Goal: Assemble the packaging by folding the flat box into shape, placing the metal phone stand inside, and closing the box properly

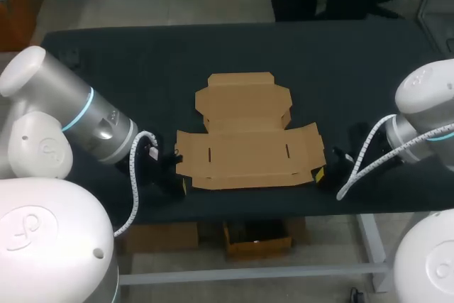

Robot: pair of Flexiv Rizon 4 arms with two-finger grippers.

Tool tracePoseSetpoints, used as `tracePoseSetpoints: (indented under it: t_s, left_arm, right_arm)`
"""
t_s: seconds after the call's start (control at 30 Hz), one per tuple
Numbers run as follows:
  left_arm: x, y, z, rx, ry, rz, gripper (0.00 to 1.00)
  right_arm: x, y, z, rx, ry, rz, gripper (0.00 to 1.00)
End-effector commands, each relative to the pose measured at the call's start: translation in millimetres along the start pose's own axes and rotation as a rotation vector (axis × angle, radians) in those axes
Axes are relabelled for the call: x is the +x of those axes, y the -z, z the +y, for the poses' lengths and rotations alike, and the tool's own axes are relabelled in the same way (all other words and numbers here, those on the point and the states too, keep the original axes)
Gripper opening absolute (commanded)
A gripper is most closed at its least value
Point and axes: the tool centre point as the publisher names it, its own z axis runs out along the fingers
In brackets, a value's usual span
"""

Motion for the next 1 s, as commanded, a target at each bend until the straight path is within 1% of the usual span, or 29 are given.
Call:
tracePoseSetpoints:
  t_s: [0.03, 0.3, 0.57, 1.0]
  left_arm:
    - [0.8, -4.6, -2.6, -0.004, 0.001, 0.003, 0.0]
    - [4.0, -10.1, -6.1, -0.017, -0.001, 0.015, 0.0]
    - [6.4, -13.9, -7.1, -0.027, -0.003, 0.023, 0.0]
    - [4.8, -19.5, -12.0, -0.034, 0.027, 0.035, 0.0]
  right_arm:
    - [-1.2, -5.8, 0.9, -0.004, 0.003, 0.0, 0.0]
    - [-6.0, -8.6, 0.7, -0.008, -0.002, 0.003, 0.0]
    - [-5.4, -10.7, 2.6, -0.012, 0.009, 0.009, 0.0]
    - [-6.6, -14.3, 3.0, -0.01, 0.013, 0.024, 0.0]
